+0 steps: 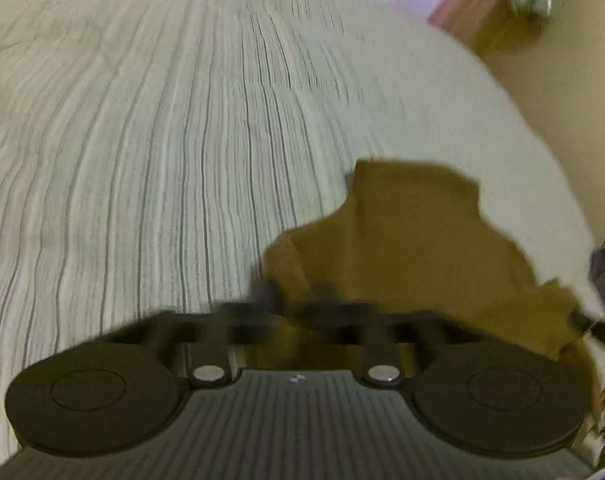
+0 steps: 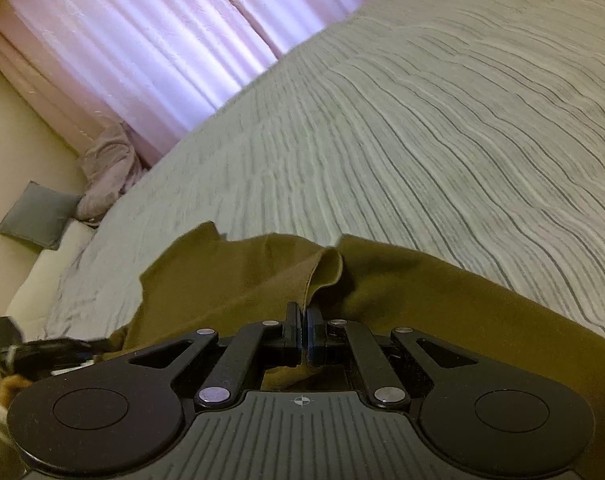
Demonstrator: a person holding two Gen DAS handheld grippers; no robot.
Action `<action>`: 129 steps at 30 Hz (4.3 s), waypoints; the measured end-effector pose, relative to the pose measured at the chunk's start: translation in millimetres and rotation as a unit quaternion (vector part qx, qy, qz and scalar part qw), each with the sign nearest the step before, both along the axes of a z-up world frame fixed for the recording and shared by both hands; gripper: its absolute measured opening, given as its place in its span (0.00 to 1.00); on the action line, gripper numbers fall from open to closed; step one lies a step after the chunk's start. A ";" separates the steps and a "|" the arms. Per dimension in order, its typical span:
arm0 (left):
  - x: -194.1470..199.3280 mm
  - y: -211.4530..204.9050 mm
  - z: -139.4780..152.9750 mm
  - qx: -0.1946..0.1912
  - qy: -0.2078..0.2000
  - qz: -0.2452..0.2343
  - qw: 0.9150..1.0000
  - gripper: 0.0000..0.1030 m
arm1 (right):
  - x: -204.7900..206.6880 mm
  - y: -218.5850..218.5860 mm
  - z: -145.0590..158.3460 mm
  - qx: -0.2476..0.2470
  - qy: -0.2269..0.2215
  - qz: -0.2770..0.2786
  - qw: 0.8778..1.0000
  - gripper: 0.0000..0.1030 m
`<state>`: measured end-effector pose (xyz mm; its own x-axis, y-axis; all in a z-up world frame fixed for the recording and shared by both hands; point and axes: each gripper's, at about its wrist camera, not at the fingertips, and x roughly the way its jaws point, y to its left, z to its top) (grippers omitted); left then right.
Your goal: Fold clothes
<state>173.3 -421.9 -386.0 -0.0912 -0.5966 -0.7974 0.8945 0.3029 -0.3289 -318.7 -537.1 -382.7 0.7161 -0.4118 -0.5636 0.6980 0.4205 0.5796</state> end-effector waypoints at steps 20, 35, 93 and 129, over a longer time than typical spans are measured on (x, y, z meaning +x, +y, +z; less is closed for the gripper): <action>-14.8 97.8 3.2 -0.056 0.070 0.077 0.993 0.31 | -18.4 2.8 -18.8 0.011 0.019 -0.035 0.999 0.62; -42.6 118.2 -13.1 -0.072 0.103 0.043 0.991 0.06 | -8.6 5.3 -18.5 0.009 0.012 -0.026 1.000 0.09; -130.6 247.9 26.7 -0.089 0.089 0.110 0.986 0.10 | -283.3 175.2 -51.7 0.200 -0.250 -0.350 0.880 0.70; -151.8 244.1 0.0 -0.104 0.217 0.157 0.958 0.31 | 29.7 222.7 -0.2 -0.178 0.218 0.066 0.957 0.91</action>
<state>21.5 -177.8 -386.1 -0.1780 -0.7908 -0.5856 0.5355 0.4214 -0.7319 -289.1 -314.4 -382.9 0.5047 -0.5546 -0.6616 0.7675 0.6391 0.0498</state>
